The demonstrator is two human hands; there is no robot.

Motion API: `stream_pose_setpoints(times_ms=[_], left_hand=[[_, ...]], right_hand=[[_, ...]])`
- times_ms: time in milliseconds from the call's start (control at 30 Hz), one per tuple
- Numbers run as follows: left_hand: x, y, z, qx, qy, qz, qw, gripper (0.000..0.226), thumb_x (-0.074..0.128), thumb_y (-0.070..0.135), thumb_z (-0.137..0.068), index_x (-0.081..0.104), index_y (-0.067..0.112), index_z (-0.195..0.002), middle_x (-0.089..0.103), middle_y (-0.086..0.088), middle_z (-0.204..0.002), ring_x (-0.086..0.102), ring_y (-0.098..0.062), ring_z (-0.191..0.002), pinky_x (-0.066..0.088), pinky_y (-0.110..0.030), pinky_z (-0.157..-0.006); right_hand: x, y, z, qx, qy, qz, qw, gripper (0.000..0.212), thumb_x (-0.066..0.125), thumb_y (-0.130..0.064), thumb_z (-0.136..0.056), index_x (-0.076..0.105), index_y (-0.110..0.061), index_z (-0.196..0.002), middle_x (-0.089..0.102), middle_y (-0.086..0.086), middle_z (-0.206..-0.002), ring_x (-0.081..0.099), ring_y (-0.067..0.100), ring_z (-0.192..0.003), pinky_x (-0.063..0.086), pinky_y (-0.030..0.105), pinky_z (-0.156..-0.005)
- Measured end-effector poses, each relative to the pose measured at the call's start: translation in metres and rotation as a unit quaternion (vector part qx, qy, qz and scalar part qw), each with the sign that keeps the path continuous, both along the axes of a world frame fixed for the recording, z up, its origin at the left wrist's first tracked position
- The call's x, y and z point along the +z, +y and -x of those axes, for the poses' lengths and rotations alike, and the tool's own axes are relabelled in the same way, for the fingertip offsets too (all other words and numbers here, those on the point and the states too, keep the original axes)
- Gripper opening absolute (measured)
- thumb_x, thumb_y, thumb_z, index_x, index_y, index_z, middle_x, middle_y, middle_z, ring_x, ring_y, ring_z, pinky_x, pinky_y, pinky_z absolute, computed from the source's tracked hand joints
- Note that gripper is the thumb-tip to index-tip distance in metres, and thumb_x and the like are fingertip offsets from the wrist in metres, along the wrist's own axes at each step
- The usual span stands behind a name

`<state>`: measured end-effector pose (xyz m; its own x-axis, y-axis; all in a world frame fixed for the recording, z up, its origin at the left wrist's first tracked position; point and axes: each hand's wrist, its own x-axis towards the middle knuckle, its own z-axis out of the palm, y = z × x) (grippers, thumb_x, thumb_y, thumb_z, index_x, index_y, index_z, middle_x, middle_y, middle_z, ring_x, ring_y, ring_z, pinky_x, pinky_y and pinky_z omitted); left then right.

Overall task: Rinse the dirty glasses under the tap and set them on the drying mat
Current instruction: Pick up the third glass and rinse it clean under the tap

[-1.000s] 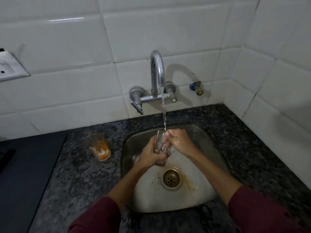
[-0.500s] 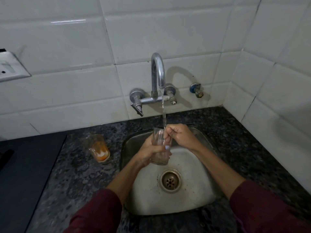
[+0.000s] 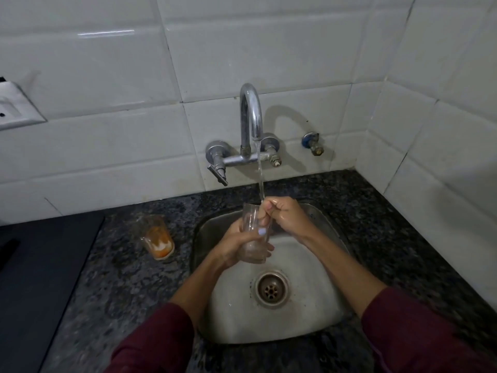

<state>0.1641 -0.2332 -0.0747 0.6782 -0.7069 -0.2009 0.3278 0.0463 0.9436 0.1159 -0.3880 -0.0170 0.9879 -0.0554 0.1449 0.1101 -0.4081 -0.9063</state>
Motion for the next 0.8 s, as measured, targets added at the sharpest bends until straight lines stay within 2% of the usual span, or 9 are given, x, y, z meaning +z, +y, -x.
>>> stream_pose_setpoints(times_ms=[100, 200, 267, 333, 433, 500, 600, 733, 800], left_hand=[[-0.002, -0.007, 0.006, 0.067, -0.029, -0.025, 0.997, 0.060, 0.081, 0.020, -0.064, 0.054, 0.010, -0.117, 0.064, -0.017, -0.105, 0.069, -0.030, -0.080, 0.056, -0.039, -0.067], [-0.008, -0.014, 0.009, 0.152, -0.135, -0.078, 0.976, 0.059, 0.085, 0.022, -0.055, 0.058, 0.019, -0.107, 0.068, -0.009, -0.106, 0.068, -0.022, -0.092, 0.057, -0.036, -0.078], [-0.006, -0.020, 0.018, 0.194, -0.198, -0.131, 0.952, 0.061, 0.084, 0.019, -0.059, 0.054, 0.021, -0.112, 0.067, 0.000, -0.105, 0.065, -0.015, -0.096, 0.053, -0.028, -0.081], [-0.004, -0.023, 0.023, 0.219, -0.237, -0.168, 0.931, 0.064, 0.082, 0.019, -0.065, 0.047, 0.021, -0.119, 0.065, 0.005, -0.103, 0.064, -0.009, -0.092, 0.052, -0.020, -0.073], [-0.002, -0.019, 0.016, 0.145, -0.218, -0.164, 0.951, 0.072, 0.084, 0.032, -0.063, 0.046, 0.023, -0.123, 0.065, 0.004, -0.109, 0.065, -0.011, -0.097, 0.053, -0.024, -0.079], [0.001, -0.009, 0.007, 0.067, -0.122, -0.084, 0.987, 0.068, 0.083, 0.030, -0.064, 0.051, 0.021, -0.124, 0.065, -0.005, -0.116, 0.065, -0.022, -0.103, 0.054, -0.038, -0.087], [0.005, -0.007, 0.003, 0.005, -0.012, -0.011, 1.000, 0.051, 0.074, 0.012, -0.072, 0.055, 0.010, -0.119, 0.063, -0.015, -0.110, 0.067, -0.031, -0.090, 0.058, -0.040, -0.072], [0.001, -0.021, 0.003, 0.088, -0.093, -0.091, 0.988, 0.053, 0.081, 0.018, -0.062, 0.057, 0.016, -0.109, 0.066, -0.011, -0.106, 0.067, -0.025, -0.093, 0.057, -0.040, -0.080], [0.000, -0.027, 0.006, 0.134, -0.145, -0.140, 0.970, 0.057, 0.083, 0.020, -0.060, 0.054, 0.018, -0.109, 0.066, -0.007, -0.106, 0.065, -0.020, -0.095, 0.053, -0.033, -0.083]], right_hand=[[-0.002, 0.006, -0.001, -0.030, -0.019, 0.062, 0.997, 0.036, 0.048, -0.006, -0.094, 0.059, -0.021, -0.064, 0.061, -0.005, -0.059, 0.058, -0.001, -0.055, 0.049, 0.018, -0.061], [-0.003, 0.016, -0.001, -0.068, 0.005, 0.125, 0.990, 0.027, 0.050, 0.003, -0.085, 0.061, -0.013, -0.066, 0.065, 0.007, -0.067, 0.063, 0.017, -0.062, 0.054, 0.029, -0.061], [-0.007, 0.022, -0.004, -0.085, 0.003, 0.162, 0.983, 0.018, 0.050, 0.001, -0.080, 0.063, -0.007, -0.071, 0.069, 0.013, -0.076, 0.065, 0.026, -0.074, 0.054, 0.034, -0.073], [-0.008, 0.027, -0.005, -0.095, 0.007, 0.180, 0.979, 0.018, 0.050, 0.001, -0.079, 0.063, -0.010, -0.072, 0.070, 0.011, -0.081, 0.065, 0.025, -0.080, 0.053, 0.034, -0.081], [-0.004, 0.018, -0.002, -0.111, 0.033, 0.129, 0.985, 0.030, 0.047, 0.004, -0.083, 0.061, -0.018, -0.067, 0.067, 0.001, -0.073, 0.063, 0.012, -0.071, 0.051, 0.025, -0.068], [-0.002, 0.007, 0.000, -0.089, 0.024, 0.089, 0.992, 0.036, 0.047, 0.004, -0.086, 0.061, -0.022, -0.065, 0.063, -0.006, -0.065, 0.061, 0.002, -0.061, 0.048, 0.022, -0.063], [-0.005, -0.001, 0.003, -0.051, -0.006, 0.055, 0.997, 0.041, 0.047, 0.002, -0.091, 0.060, -0.026, -0.064, 0.063, -0.008, -0.062, 0.060, -0.001, -0.057, 0.049, 0.019, -0.064], [-0.004, 0.002, 0.003, -0.078, -0.001, 0.108, 0.991, 0.044, 0.050, 0.010, -0.081, 0.055, -0.027, -0.059, 0.061, -0.008, -0.061, 0.058, -0.002, -0.054, 0.049, 0.016, -0.055], [-0.002, 0.007, 0.001, -0.087, 0.000, 0.139, 0.987, 0.033, 0.050, 0.010, -0.076, 0.057, -0.019, -0.062, 0.062, -0.001, -0.068, 0.061, 0.011, -0.065, 0.051, 0.023, -0.065]])
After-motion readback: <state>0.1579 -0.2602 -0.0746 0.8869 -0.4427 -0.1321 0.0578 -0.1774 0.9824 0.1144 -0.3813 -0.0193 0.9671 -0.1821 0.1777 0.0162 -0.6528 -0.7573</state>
